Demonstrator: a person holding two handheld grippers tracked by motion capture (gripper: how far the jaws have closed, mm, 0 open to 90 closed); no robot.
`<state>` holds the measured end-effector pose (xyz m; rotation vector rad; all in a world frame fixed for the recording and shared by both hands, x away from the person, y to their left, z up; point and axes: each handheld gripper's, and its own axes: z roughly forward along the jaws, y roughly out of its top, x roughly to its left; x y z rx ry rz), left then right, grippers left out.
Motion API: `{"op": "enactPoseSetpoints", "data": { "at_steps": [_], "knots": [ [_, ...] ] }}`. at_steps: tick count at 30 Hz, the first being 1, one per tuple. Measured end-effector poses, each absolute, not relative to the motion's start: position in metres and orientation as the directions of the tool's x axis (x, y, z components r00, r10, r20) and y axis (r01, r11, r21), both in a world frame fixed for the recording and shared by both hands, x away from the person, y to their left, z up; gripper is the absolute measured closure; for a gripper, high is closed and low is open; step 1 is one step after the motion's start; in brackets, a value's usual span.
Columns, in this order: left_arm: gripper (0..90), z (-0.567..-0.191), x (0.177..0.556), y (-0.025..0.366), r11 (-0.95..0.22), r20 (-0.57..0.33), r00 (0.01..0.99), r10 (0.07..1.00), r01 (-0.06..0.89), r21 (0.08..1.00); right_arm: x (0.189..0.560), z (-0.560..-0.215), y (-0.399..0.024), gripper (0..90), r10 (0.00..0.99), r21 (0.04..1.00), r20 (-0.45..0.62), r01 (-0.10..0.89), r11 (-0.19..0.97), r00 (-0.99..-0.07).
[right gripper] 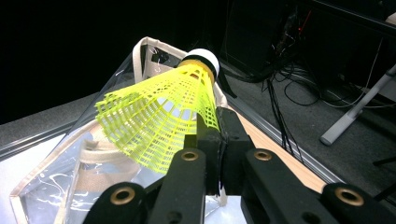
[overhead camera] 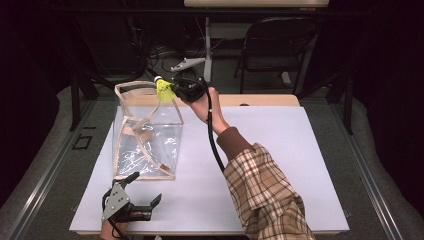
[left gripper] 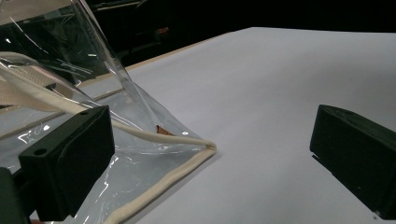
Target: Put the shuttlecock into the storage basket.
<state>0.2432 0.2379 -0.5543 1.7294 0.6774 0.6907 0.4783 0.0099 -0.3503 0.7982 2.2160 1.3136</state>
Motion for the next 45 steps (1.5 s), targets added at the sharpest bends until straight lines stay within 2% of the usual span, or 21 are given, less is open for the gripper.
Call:
{"op": "enactPoseSetpoints", "data": {
  "at_steps": [45],
  "knots": [
    [0.0, -0.554, 0.243, 0.239, -0.221, 0.100, 0.668, 0.738, 0.098, 0.970, 0.491, -0.362, 0.061, 88.2, 0.673, 0.866, -0.068, 0.291, 0.406, -0.736]
  ]
}}
